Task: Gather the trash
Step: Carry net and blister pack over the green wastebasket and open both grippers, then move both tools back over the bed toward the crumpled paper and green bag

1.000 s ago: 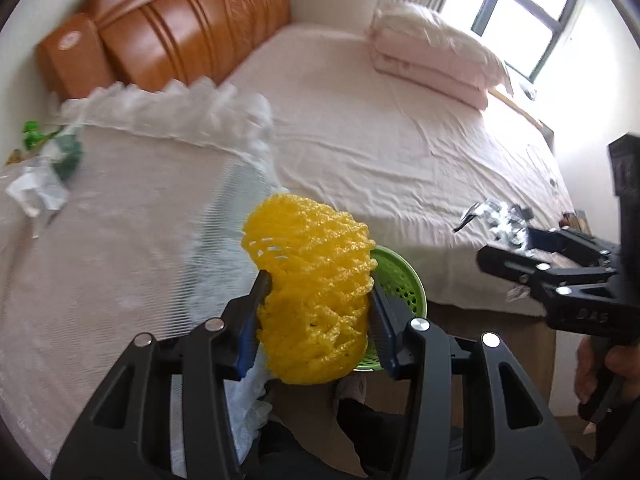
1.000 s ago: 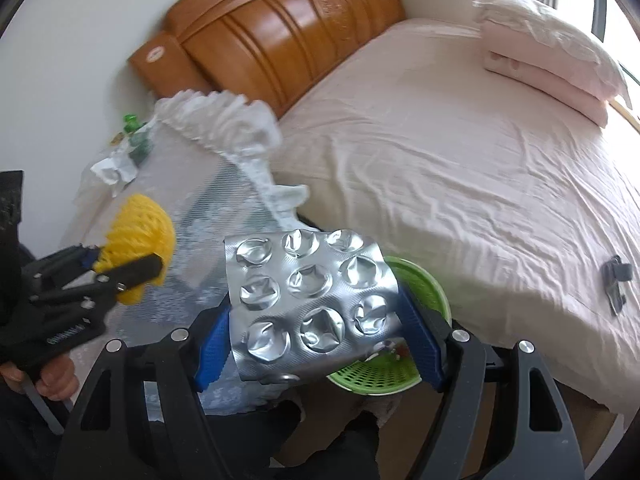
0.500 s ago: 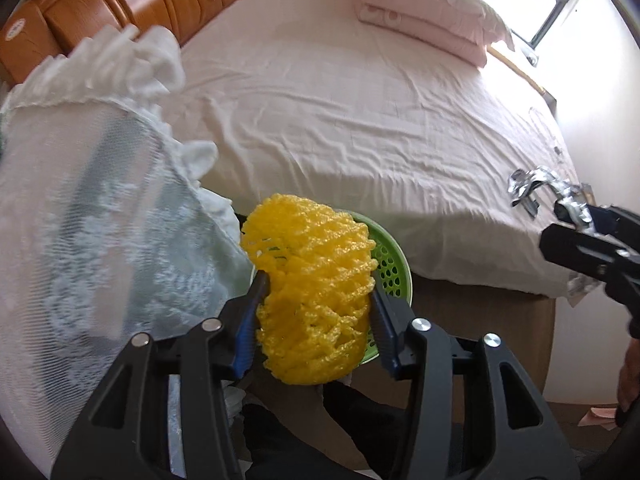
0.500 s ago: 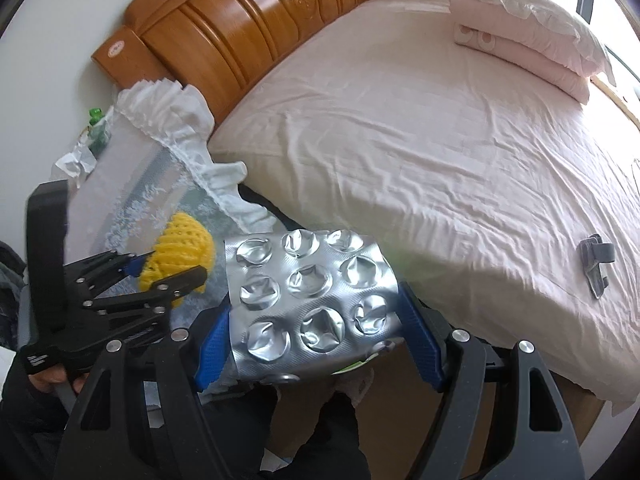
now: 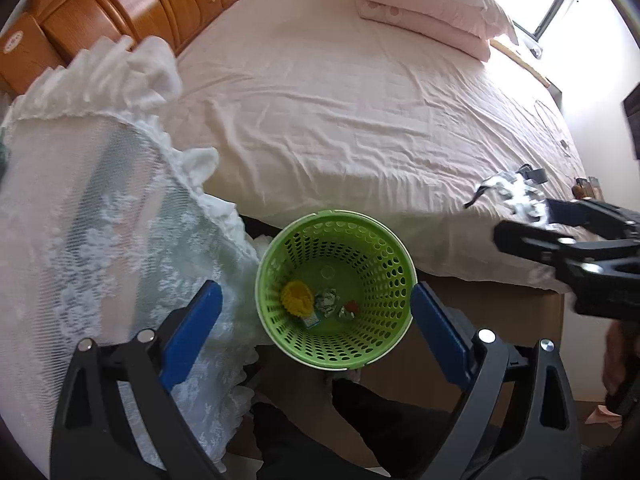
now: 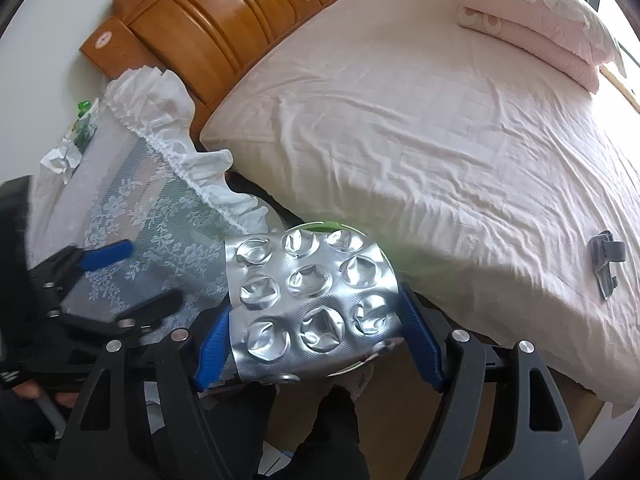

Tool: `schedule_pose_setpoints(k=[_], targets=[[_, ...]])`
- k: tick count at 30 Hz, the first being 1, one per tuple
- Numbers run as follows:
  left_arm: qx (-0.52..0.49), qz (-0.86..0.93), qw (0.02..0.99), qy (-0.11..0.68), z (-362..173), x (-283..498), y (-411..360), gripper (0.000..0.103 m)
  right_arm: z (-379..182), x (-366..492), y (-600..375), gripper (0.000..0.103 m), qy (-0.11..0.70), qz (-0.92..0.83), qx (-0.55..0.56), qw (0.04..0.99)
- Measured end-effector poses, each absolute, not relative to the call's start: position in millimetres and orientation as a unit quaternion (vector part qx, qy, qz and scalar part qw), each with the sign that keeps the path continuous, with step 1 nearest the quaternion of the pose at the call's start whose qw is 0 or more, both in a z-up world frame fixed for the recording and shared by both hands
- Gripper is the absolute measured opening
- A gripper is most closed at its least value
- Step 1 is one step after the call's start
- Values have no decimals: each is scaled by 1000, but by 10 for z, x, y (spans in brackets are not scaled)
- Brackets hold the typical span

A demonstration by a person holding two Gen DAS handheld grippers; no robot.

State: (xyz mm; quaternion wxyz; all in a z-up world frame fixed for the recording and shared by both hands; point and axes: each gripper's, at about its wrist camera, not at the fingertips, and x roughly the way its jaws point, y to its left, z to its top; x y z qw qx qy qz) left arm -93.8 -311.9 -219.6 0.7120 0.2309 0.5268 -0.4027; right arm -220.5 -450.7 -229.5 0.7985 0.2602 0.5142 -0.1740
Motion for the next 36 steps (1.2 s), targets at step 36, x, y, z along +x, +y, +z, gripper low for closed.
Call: schedule_pose_setpoints(k=[36], targets=[[140,-288,824,467,-1033,-198,-1486,95,-1439,-1169,-3378,101,459,-143,188,857]])
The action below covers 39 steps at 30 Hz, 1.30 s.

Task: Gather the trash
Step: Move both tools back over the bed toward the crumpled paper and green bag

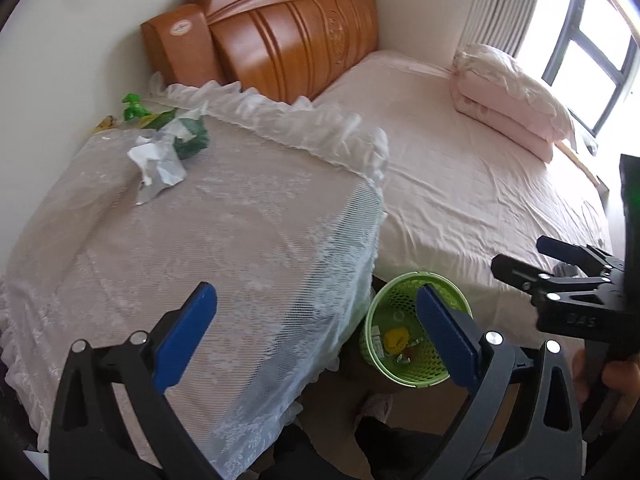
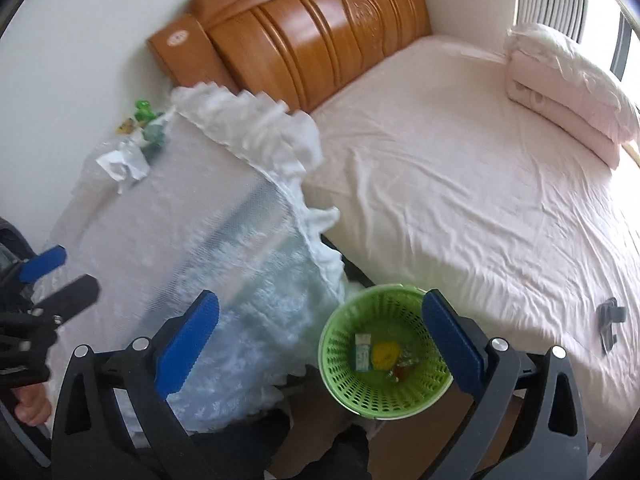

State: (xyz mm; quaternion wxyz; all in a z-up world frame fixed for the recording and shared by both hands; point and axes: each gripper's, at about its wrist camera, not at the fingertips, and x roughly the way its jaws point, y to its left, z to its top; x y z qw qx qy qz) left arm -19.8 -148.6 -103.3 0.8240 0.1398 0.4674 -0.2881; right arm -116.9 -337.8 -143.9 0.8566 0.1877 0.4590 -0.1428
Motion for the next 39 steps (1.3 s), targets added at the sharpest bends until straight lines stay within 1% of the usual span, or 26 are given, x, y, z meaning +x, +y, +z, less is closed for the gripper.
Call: schedule_pose_setpoints(k=[17,20,28,33,37,39], targets=[[119,-251,837,472,-1065,149,-1199,95,-1385,-899,-3151,101,465,-126,184,857],[117,-229,844,471,-1128,353,-1106,95,-1403,-833,-3126,101,470,-126,184,854],[116,-170,864,459,-1384,1252,-953,95,-1506,-620,-3118,101,489,-131,193,840],[137,-161,870,446,-1592,1757,-1009,95,-1555,-477,-3141,101,502,-134,194,832],[156,-168,869,439,-1717,1997,-1076,95,-1572,-370,-3132,101,509,-134,190,829],[171,-169,869,432,-1788,2105,-1122,93,-1584,-309,-3121,101,513,-132,188,827]])
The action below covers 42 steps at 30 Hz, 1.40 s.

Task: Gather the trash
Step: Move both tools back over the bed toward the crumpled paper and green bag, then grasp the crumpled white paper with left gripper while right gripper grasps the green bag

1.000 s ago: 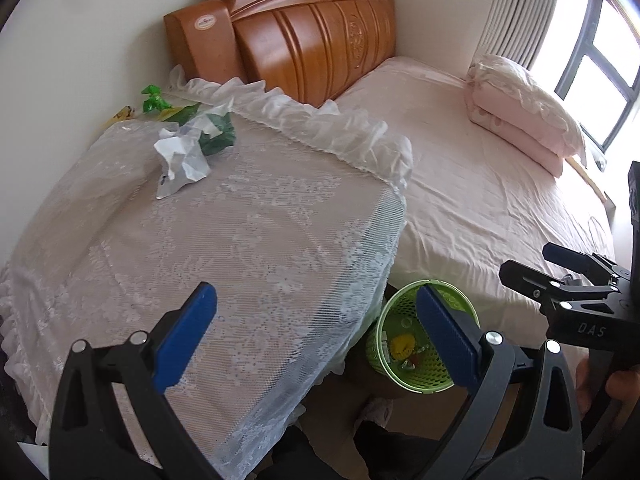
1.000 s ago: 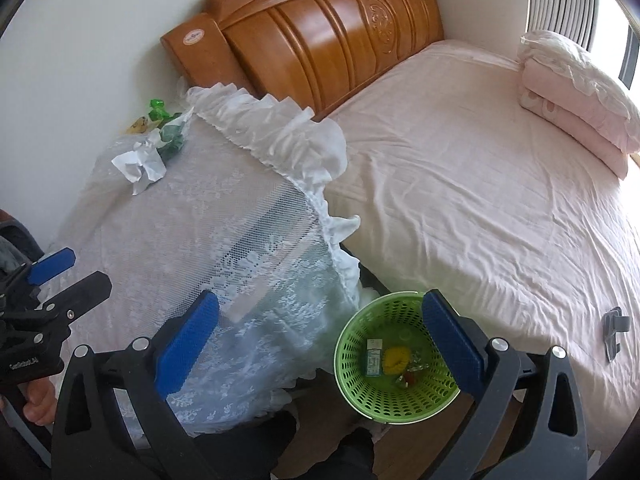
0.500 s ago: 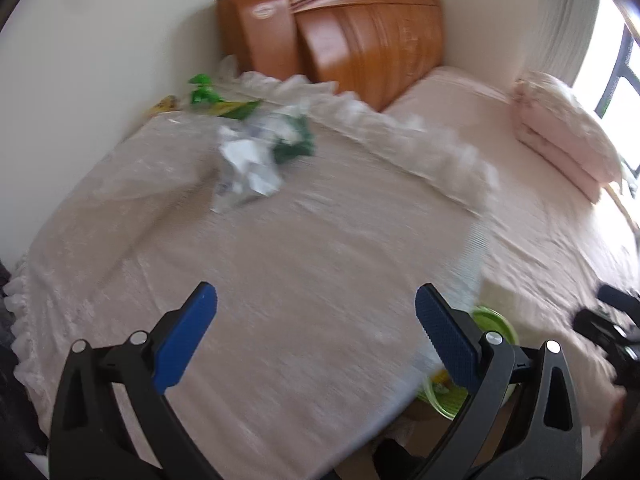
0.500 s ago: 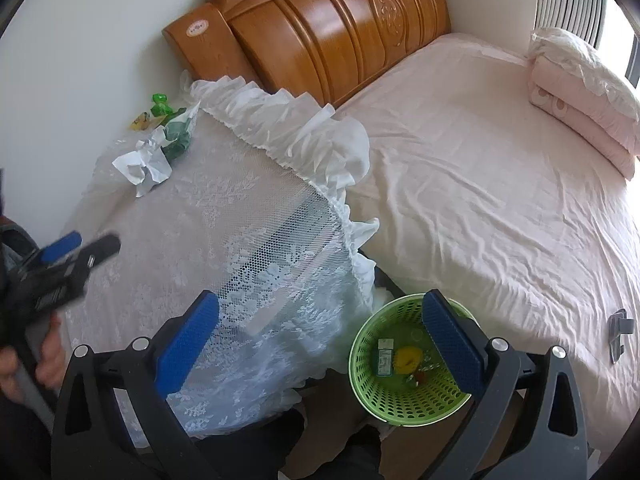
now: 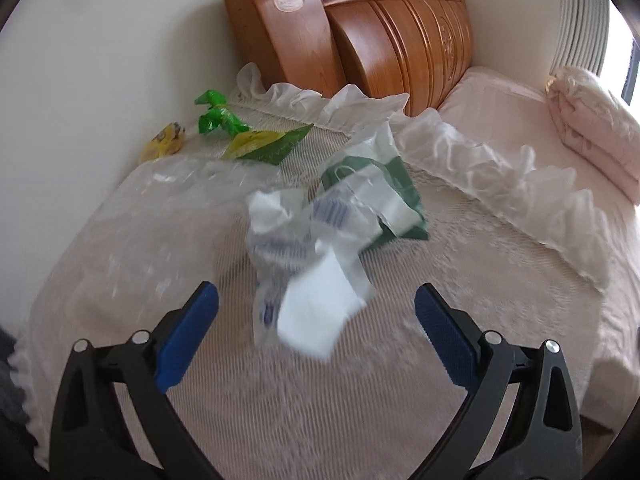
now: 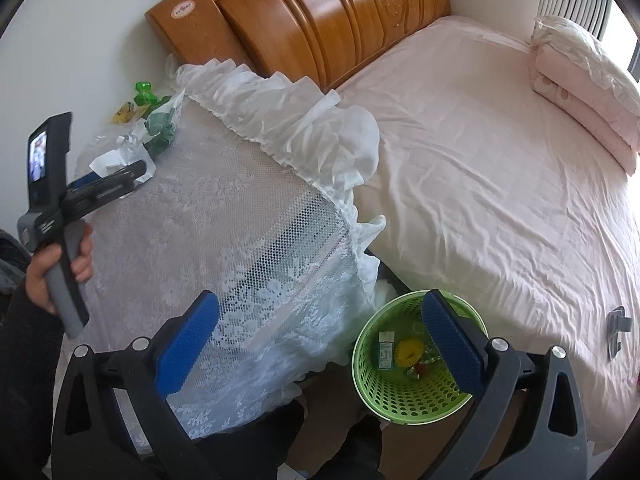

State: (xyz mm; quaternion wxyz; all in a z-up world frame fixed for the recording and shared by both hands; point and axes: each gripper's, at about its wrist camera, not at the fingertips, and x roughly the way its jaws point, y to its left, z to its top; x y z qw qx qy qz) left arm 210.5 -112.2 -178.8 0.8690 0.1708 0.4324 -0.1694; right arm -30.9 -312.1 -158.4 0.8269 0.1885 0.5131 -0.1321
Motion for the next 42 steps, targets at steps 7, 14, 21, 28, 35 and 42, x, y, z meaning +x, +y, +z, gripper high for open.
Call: schedule_pose_setpoints(k=[7,14,21,28,35,42], targets=[[184,-169,862,442,-1944,2309,-1109,47,-1606,-110,-3017,101,518,-115,181,828],[156,-178,868,436,-1801,2177,-924,34,-1491,370,-2849,101,500,-80,153,848],[114,-176,877,433,-1510,1783,-624,33,-1559,1466,-2605,101,492,-21,148,858],[87,-153,875,451,-1315,1403,-191,34,-1854,2436,-2175,100,517,-22,109,849],[86,-140,876,453,-1248,1230,80,34,-2090,2703,-2044,56,543,-40,82,835],[81,-140,877,453,-1231,1197,147,34,-1980,2513,-2178,38,526,-28,122,841]])
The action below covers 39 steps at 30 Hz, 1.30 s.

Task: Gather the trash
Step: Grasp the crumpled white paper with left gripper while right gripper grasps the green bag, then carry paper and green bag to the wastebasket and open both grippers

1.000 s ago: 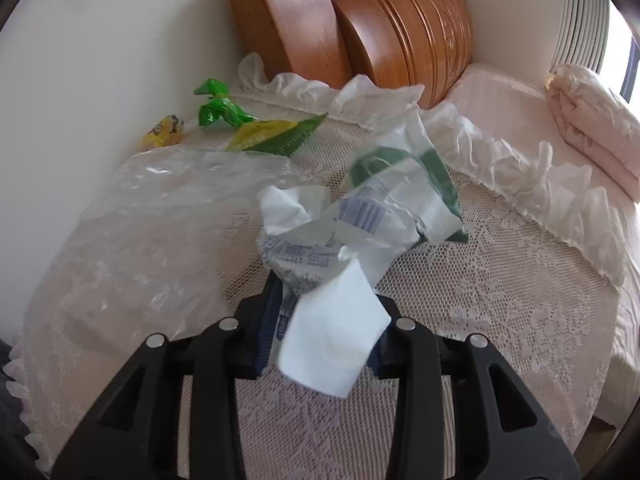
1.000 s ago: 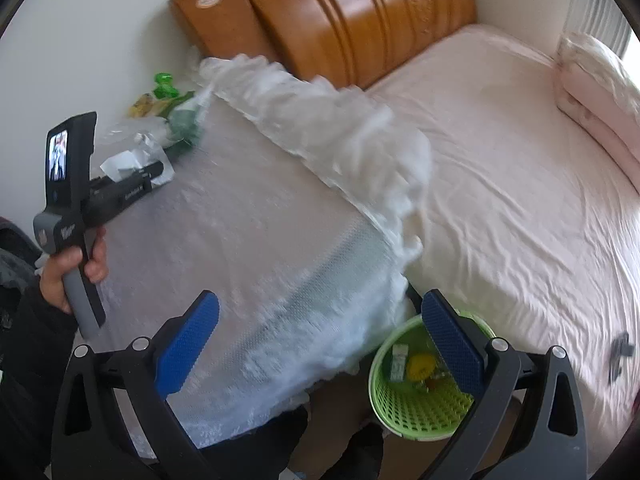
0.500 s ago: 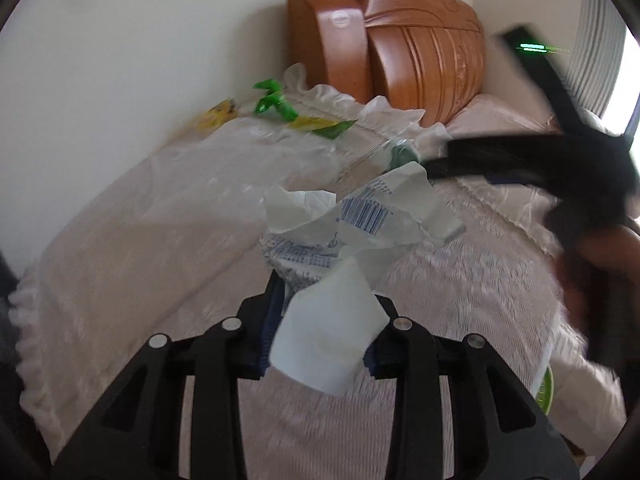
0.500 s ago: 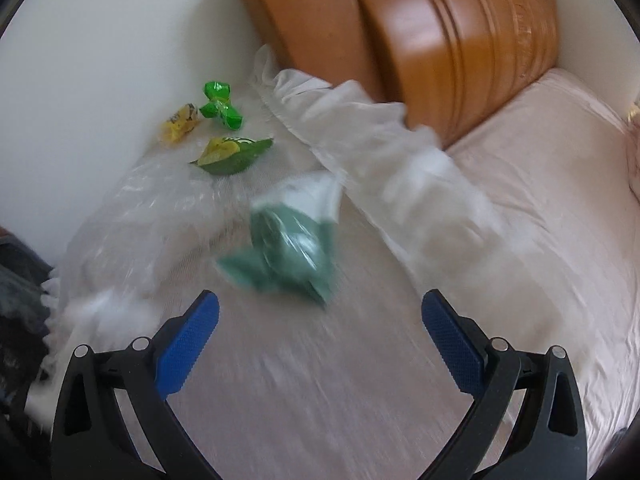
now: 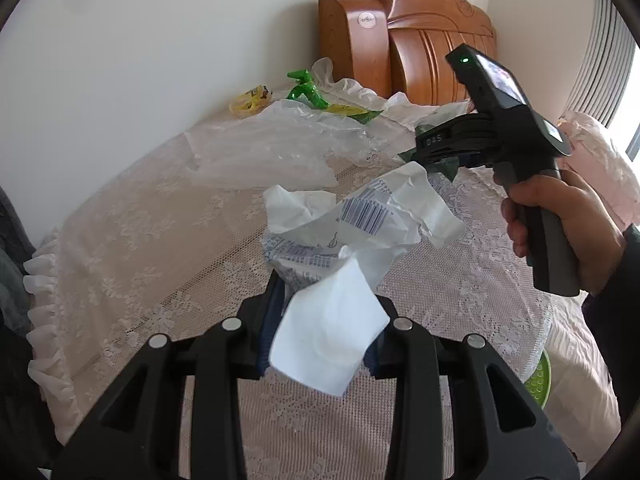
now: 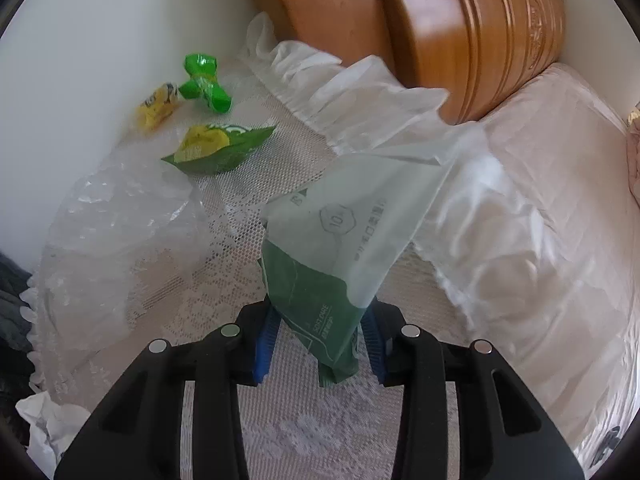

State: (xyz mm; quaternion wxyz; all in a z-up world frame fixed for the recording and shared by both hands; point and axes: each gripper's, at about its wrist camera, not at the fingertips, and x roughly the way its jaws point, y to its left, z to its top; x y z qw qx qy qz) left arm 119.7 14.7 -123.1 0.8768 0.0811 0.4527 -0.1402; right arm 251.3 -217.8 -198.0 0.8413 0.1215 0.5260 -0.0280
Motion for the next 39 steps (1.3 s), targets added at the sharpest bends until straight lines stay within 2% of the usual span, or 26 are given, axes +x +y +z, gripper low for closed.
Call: schedule_pose_setpoints(k=[6,11,17,23,27,36,39], targets=[[98,-162,879,438,-1100,999,23,34,-1633,1805,-2299,37,483,-18,137,865],[110,-205,874,426,-974,697,-219,33,-1436,727,-2534,37,465,-43,145,873],[133,-286,851,420,-931,179,-701,34,-1439,-649,-3010,37,479,-123,158,855],[171,-364,810,427,-1046,-298,-1341,34,-1517,-1647,-3564,38,481,-212,190,829],[204,-413,770,441,-1283,-585,-1859,34,-1610,-2043,-3862,38,474,-246,224,815],[268,-453,684,505,-2236,-1075,-2916,34,-1821,-2445,-4245,38,483,-261,256,795],[277,-451,666,525,-2470,-1187,-3097,46,-1878,-2477,-4317,39,493,-258,252,792]])
